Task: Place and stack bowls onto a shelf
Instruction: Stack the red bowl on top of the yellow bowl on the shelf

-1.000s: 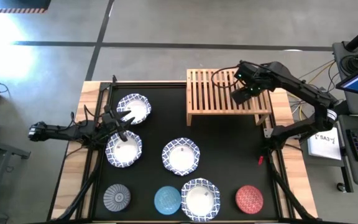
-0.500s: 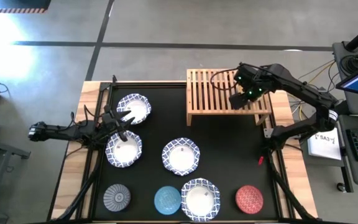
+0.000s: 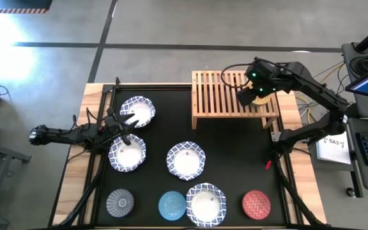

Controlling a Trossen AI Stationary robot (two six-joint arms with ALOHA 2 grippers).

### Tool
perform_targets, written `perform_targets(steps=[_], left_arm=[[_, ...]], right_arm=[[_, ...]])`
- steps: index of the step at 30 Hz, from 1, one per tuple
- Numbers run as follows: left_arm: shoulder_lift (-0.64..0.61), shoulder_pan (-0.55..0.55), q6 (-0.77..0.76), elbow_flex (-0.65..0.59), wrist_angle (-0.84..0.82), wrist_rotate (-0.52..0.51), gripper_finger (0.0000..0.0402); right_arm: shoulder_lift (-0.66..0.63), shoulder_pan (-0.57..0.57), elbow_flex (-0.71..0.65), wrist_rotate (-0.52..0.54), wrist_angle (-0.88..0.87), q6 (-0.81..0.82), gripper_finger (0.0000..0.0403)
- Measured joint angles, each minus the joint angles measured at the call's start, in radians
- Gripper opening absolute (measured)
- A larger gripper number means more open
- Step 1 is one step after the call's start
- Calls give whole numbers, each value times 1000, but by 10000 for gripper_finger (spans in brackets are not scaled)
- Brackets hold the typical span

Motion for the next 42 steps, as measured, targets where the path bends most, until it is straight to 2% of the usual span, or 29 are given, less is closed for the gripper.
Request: perform_targets(steps=[4,10,17,27,29,35,42], left_arm=[[0,0,0,0,0,0,159],[0,0,0,0,0,0,159],[0,0,0,0,0,0,159],[0,0,0,0,0,0,159],[0,0,0,0,0,0,159],[0,0,0,0,0,0,159],[0,0,0,0,0,0,159]], right_arm=[[3,81,-3,-73,1,69,171],[27,275,-42,-79,-6,219,169],[69,538,-52,-78,-11,508,168],[231,887,-52,-73,-8,864,168],[267,945,-52,-100,-6,940,169],[352,1090,-52,-196,16,1143,169],[446,1200,-52,-235,178,1299,169]])
